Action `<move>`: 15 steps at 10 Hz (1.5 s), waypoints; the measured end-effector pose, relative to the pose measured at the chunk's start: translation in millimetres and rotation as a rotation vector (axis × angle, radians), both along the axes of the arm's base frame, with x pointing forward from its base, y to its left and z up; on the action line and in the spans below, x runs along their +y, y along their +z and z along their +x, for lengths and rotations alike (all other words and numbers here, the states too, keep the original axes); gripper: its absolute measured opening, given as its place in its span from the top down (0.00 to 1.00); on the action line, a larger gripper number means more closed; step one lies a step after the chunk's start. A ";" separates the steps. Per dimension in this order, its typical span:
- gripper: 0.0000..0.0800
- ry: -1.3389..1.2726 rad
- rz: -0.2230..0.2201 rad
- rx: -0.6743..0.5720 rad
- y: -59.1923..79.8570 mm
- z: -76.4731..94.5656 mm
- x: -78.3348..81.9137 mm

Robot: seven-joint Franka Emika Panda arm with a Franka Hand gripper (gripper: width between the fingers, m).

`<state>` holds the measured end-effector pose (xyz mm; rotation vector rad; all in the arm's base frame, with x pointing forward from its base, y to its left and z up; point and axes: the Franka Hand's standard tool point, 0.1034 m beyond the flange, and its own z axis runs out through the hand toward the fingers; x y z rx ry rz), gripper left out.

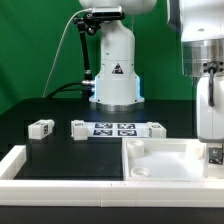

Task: Assemble one leg

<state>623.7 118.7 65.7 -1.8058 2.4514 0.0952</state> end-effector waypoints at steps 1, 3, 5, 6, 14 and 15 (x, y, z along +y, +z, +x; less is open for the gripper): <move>0.42 0.047 -0.002 -0.005 -0.1 -0.1 0.2; 0.25 0.161 -0.012 -0.010 -1.2 -1.4 0.3; 0.19 0.471 -0.039 -0.034 -1.6 -2.2 0.5; 0.19 0.637 -0.057 -0.045 -1.8 -2.5 0.9; 0.31 1.398 -0.099 -0.107 1.0 2.4 -2.8; 0.48 1.394 -0.099 -0.107 1.0 2.4 -2.7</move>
Offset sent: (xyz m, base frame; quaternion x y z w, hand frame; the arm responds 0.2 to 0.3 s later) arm -0.0016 0.0024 -0.0027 -0.0171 0.0137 -0.3528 0.9355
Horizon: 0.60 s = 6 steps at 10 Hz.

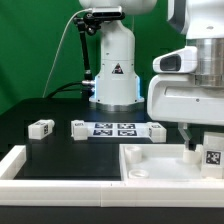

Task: Assemble one leg

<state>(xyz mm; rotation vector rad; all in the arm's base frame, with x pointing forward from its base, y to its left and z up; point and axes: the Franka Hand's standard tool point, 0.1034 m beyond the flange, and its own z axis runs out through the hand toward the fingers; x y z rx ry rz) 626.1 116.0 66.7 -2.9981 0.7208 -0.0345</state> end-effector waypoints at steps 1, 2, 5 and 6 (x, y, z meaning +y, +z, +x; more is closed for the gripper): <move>0.48 0.001 -0.001 0.000 -0.1 0.0 -0.6; 0.62 -0.008 -0.005 0.000 -0.1 0.4 -3.8; 0.62 -0.103 -0.008 -0.005 -0.2 0.4 -9.2; 0.62 -0.221 -0.018 -0.004 -0.2 -0.5 -14.8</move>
Offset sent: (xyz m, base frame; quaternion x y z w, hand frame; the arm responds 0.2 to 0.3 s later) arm 0.0001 -0.0023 0.0022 0.0061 0.0115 0.0202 0.9997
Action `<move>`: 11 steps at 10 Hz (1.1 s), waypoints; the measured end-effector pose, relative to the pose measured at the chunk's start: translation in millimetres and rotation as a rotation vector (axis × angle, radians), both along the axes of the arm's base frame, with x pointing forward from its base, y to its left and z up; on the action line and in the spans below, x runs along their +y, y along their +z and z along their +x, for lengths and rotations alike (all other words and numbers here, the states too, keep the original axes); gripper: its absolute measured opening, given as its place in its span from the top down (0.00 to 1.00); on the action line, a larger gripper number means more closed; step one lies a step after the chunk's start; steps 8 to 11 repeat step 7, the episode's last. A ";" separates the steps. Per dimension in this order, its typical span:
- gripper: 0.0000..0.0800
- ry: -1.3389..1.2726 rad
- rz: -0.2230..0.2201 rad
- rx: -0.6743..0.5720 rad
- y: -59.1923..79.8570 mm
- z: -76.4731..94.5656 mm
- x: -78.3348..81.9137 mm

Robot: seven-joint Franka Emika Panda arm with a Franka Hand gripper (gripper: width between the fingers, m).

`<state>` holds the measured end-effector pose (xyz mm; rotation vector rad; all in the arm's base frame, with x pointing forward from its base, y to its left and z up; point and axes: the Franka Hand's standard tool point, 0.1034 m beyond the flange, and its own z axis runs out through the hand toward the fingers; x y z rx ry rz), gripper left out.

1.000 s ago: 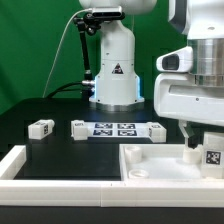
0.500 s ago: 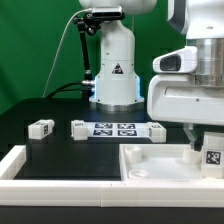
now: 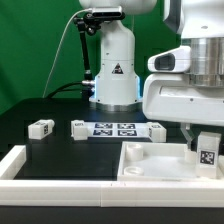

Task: Assemble one leg

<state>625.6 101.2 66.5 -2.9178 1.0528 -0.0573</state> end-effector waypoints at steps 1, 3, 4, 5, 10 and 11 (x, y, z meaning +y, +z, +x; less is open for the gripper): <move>0.62 -0.059 -0.006 0.002 0.2 -0.9 -5.3; 0.62 -0.078 -0.022 0.002 0.5 -1.5 -12.6; 0.62 -0.078 -0.022 0.002 0.5 -1.5 -12.7; 0.62 -0.079 -0.022 0.002 0.5 -1.4 -12.9; 0.38 -0.079 -0.022 0.003 0.1 -1.5 -12.9; 0.38 -0.079 -0.022 0.003 0.1 -1.5 -12.9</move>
Offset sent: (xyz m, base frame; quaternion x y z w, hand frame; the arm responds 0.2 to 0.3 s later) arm 0.0000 0.0000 0.0000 0.0000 0.0000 0.0000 1.0000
